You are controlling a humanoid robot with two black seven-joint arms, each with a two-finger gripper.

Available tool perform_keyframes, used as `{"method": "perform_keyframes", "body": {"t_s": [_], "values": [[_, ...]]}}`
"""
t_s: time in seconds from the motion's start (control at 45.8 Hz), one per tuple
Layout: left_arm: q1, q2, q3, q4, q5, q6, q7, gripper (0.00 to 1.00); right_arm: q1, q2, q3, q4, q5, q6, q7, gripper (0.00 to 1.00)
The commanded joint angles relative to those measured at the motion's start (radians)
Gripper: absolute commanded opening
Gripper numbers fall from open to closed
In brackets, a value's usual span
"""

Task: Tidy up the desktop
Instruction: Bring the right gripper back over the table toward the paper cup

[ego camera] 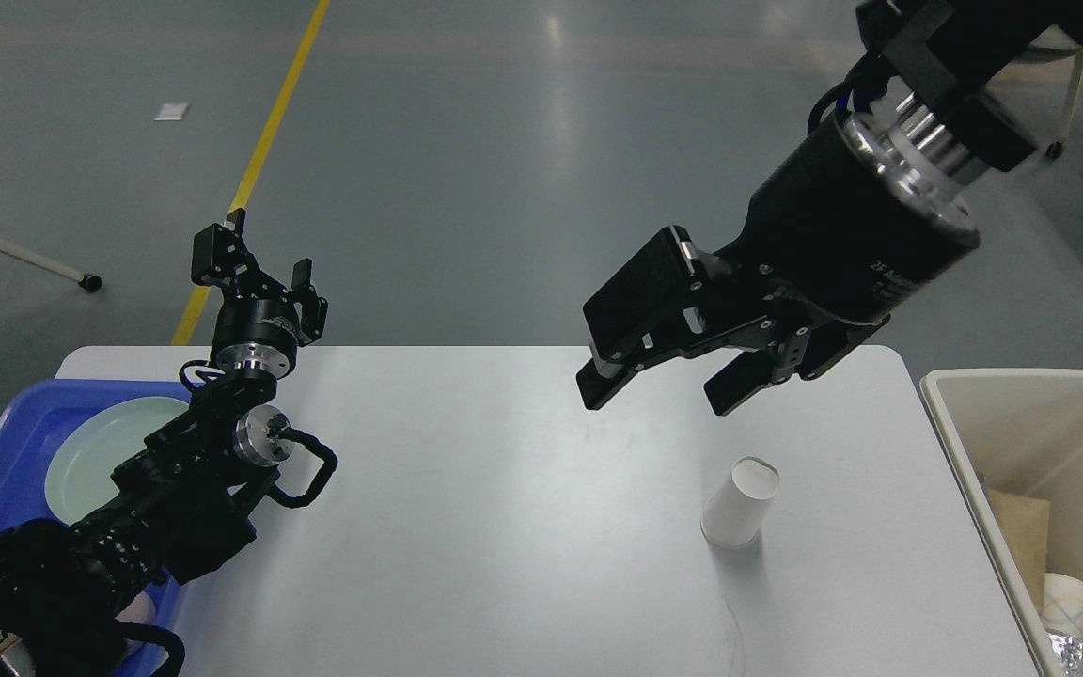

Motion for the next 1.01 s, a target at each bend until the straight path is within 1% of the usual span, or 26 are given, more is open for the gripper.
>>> {"method": "perform_keyframes", "body": {"t_s": [0.0,0.066,0.153,0.197,0.372,0.524,0.612,0.983], "values": [[0.000,0.000,0.000,0.000,-0.001,0.000,0.000,1.00,-0.115,0.040,-0.038,-0.018,-0.110,-0.082,-0.001,1.00],[0.000,0.000,0.000,0.000,-0.001,0.000,0.000,1.00,-0.195,0.059,-0.064,-0.035,-0.163,-0.177,-0.001,1.00],[0.000,0.000,0.000,0.001,0.001,0.000,0.000,1.00,-0.308,0.097,-0.105,-0.117,-0.187,-0.310,-0.001,1.00],[0.000,0.000,0.000,0.000,0.001,0.000,0.000,1.00,-0.356,0.109,-0.119,-0.154,-0.190,-0.361,-0.001,1.00],[0.000,0.000,0.000,0.000,-0.001,0.000,0.000,1.00,-0.523,0.120,-0.138,-0.246,-0.224,-0.450,-0.001,1.00],[0.000,0.000,0.000,0.000,-0.001,0.000,0.000,1.00,-0.654,0.143,-0.145,-0.295,-0.319,-0.605,-0.001,1.00],[0.000,0.000,0.000,0.000,0.001,0.000,0.000,1.00,-0.714,0.152,-0.145,-0.329,-0.330,-0.637,0.001,1.00],[0.000,0.000,0.000,0.000,0.001,0.000,0.000,1.00,-0.859,0.244,-0.144,-0.432,-0.331,-0.670,0.001,1.00]]}}
